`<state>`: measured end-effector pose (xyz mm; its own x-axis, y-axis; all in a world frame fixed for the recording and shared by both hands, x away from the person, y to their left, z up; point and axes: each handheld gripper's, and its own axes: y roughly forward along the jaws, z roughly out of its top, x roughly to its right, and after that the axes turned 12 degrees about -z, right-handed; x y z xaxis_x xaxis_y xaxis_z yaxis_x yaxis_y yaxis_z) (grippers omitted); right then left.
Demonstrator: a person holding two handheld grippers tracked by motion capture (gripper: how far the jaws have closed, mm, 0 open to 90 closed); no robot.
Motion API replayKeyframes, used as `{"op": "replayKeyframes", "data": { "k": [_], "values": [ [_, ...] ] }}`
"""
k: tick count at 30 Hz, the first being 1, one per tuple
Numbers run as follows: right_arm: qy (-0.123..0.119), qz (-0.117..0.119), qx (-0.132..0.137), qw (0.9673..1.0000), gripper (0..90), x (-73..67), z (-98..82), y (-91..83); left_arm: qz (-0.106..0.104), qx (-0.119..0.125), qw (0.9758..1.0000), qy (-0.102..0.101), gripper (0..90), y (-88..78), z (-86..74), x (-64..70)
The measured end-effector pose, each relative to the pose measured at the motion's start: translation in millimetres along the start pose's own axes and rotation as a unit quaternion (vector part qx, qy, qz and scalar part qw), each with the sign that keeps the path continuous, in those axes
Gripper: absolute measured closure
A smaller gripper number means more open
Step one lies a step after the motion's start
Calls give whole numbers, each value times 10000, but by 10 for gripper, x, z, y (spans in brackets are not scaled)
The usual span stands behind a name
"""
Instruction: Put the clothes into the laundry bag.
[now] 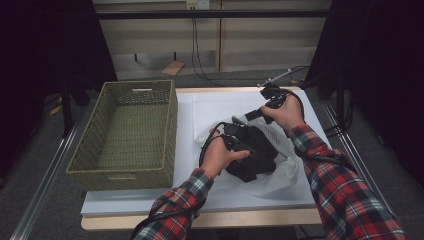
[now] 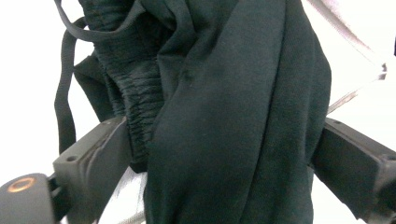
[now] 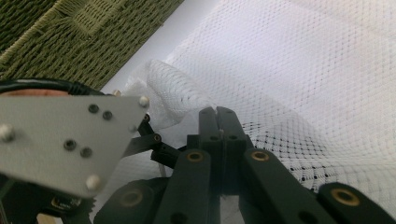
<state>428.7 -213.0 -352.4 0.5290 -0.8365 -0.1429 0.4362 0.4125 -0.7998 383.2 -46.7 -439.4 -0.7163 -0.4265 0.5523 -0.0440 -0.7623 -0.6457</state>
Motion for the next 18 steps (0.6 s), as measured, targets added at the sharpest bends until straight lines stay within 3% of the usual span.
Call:
{"op": "replayKeyframes", "data": {
  "k": [5,11,13,18],
  "values": [
    [14,16,16,10000,900,13,-4,-12,170,-165,9996,118,74,49,-17,-24],
    [51,9,14,10000,900,43,-18,-11,249,-206,9995,-35,183,53,-20,-25],
    [54,7,-7,10000,900,44,-18,-12,207,-365,9991,-43,283,56,-23,-32],
    [61,-17,-14,10000,900,41,-14,-5,189,-558,9974,-426,647,28,-29,-41]
  ]
}}
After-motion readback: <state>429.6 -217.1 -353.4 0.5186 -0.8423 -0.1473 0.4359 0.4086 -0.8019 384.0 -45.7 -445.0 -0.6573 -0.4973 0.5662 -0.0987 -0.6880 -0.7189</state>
